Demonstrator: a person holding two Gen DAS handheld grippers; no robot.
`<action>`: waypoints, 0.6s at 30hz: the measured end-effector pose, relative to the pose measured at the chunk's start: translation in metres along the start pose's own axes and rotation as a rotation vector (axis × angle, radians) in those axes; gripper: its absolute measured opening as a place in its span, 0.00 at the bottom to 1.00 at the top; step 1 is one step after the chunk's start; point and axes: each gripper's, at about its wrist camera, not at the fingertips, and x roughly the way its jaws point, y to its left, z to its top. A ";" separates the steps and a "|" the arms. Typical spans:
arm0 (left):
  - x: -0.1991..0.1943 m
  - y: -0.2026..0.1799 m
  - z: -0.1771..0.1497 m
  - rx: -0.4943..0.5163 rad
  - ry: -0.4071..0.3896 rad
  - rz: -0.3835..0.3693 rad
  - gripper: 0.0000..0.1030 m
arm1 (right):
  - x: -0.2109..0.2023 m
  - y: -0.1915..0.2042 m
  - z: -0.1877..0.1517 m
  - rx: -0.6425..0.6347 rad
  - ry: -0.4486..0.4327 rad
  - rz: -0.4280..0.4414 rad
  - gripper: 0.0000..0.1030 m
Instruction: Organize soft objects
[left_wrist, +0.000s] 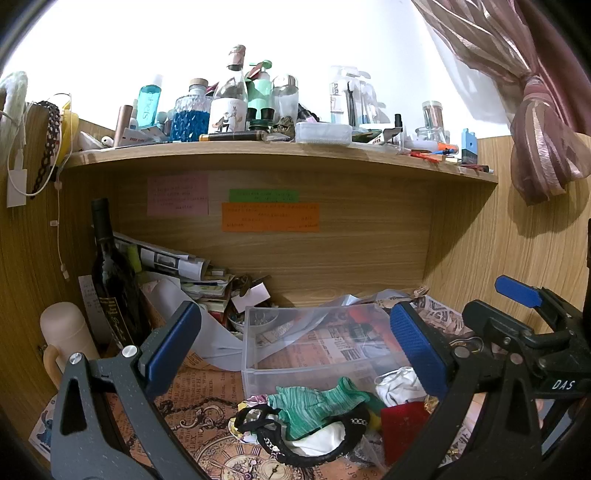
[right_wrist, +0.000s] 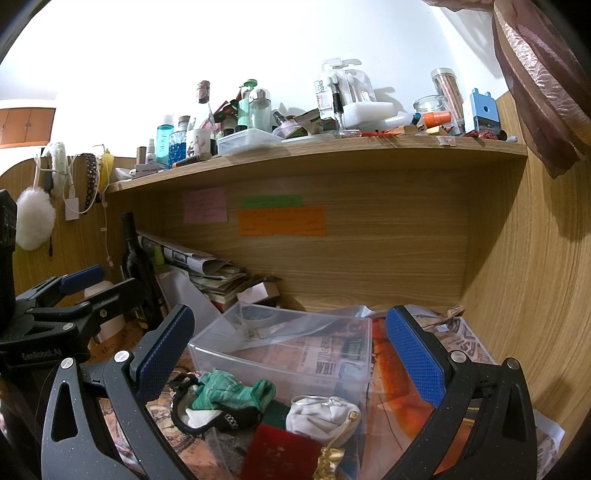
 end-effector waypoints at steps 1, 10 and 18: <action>0.000 0.001 0.000 -0.001 0.001 -0.001 1.00 | 0.000 -0.001 0.000 0.000 0.000 0.000 1.00; 0.013 0.004 -0.012 -0.002 0.051 -0.003 1.00 | 0.006 -0.006 -0.006 0.017 0.033 -0.011 1.00; 0.045 0.018 -0.045 -0.038 0.215 -0.012 1.00 | 0.020 -0.027 -0.029 0.052 0.140 -0.047 1.00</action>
